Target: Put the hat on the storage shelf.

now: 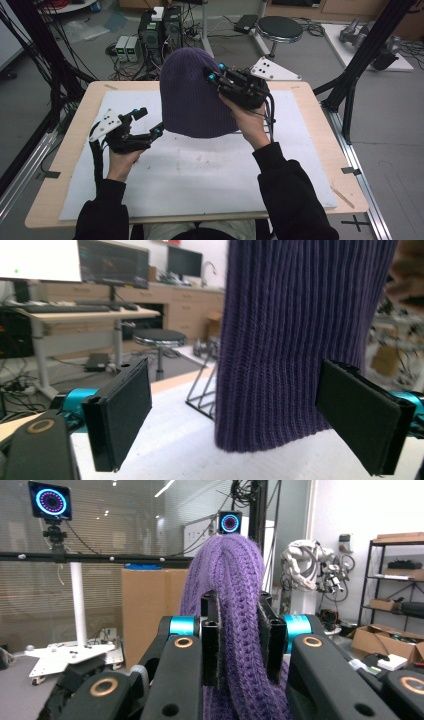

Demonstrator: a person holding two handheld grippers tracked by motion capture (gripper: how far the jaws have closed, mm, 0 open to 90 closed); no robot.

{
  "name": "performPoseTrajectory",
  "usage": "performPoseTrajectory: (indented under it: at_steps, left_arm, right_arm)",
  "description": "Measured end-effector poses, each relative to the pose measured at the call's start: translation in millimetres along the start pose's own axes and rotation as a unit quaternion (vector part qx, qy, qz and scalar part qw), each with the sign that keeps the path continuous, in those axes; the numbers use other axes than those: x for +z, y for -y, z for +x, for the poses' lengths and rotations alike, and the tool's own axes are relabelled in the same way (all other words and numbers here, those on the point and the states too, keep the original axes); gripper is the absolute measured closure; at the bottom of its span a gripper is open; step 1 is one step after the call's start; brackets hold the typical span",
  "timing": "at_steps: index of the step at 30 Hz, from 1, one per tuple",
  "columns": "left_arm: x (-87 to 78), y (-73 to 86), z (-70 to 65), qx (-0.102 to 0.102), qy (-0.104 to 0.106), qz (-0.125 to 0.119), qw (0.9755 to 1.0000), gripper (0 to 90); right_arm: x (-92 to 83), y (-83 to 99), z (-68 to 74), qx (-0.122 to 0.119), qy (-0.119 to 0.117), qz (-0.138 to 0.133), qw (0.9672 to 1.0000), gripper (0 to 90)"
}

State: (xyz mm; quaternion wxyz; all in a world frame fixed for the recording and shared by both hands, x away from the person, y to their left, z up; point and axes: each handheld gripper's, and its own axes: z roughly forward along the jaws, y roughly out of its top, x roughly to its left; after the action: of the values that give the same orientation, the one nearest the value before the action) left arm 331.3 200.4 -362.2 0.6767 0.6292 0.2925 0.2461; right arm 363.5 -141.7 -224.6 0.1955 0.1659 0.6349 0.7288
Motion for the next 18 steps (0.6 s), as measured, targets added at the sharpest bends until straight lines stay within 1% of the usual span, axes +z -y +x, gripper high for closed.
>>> performPoseTrajectory:
  at_steps: [1,2,3,4,5,6,7,8,9,10,11,13,14,15,16,17,18]
  left_arm:
    - [4.0,0.0,-0.2,0.001,0.006,0.009,0.9999,15.8]
    - [4.0,0.0,-0.2,0.001,0.006,0.009,0.9999,16.3]
    - [7.5,-0.2,-0.3,0.001,0.011,0.014,0.9998,17.8]
    - [9.3,-0.6,0.1,-0.006,0.021,0.016,0.9996,18.7]
    - [9.3,-0.6,0.1,-0.006,0.021,0.016,0.9996,19.4]
    - [10.6,-1.1,0.6,-0.015,0.032,0.017,0.9992,19.7]
    - [12.1,-0.9,1.5,-0.032,0.052,0.009,0.9981,19.8]
    - [12.4,-0.7,2.3,-0.042,0.062,0.005,0.9972,19.9]
    - [12.4,-0.7,2.3,-0.042,0.062,0.005,0.9972,20.3]
    - [12.9,0.0,3.4,-0.054,0.075,0.005,0.9957,20.9]
    - [13.1,0.3,3.7,-0.056,0.082,0.008,0.995,22.6]
    - [13.3,0.9,3.4,-0.053,0.088,0.013,0.9946,24.7]
    - [13.3,0.9,3.4,-0.053,0.088,0.013,0.9946,27.1]
    - [13.2,0.8,3.1,-0.055,0.093,0.013,0.9941,30.9]
    - [12.7,0.7,2.8,-0.055,0.096,0.014,0.9937,36.6]
    - [12.4,0.4,3.1,-0.058,0.105,0.01,0.9927,44.3]
    - [12.4,0.4,3.1,-0.058,0.105,0.01,0.9927,54.3]
  right_arm:
    - [1.1,-0.6,1.2,0.0,-0.003,0.0,1.0,77.3]
    - [2.6,-1.5,2.6,-0.001,-0.005,-0.001,1.0,77.2]
    - [4.2,-2.6,4.3,-0.003,-0.009,0.0,1.0,77.2]
    - [5.4,-2.9,5.3,-0.005,-0.011,0.001,0.9999,77.2]
    - [6.8,-3.3,7.0,-0.005,-0.013,0.001,0.9999,77.2]
    - [8.2,-3.6,8.4,-0.007,-0.016,0.003,0.9998,77.2]
    - [9.6,-3.7,9.6,-0.01,-0.019,0.003,0.9998,77.2]
    - [10.7,-4.0,10.9,-0.009,-0.02,0.004,0.9997,77.2]
    - [11.9,-3.9,11.7,-0.011,-0.023,0.004,0.9997,77.2]
    - [12.7,-4.0,12.9,-0.013,-0.024,0.004,0.9996,77.1]
    - [13.5,-4.1,13.7,-0.014,-0.025,0.003,0.9996,77.1]
    - [13.9,-4.5,14.7,-0.012,-0.026,0.003,0.9996,77.1]
    - [14.0,-4.7,14.7,-0.014,-0.026,0.002,0.9996,77.1]
    - [13.7,-4.8,14.5,-0.014,-0.026,0.001,0.9996,77.0]
    - [13.1,-5.0,14.0,-0.015,-0.026,0.004,0.9995,77.0]
    - [12.7,-5.2,13.6,-0.014,-0.024,0.004,0.9996,76.9]
    - [11.8,-5.5,12.9,-0.015,-0.022,0.004,0.9996,76.8]
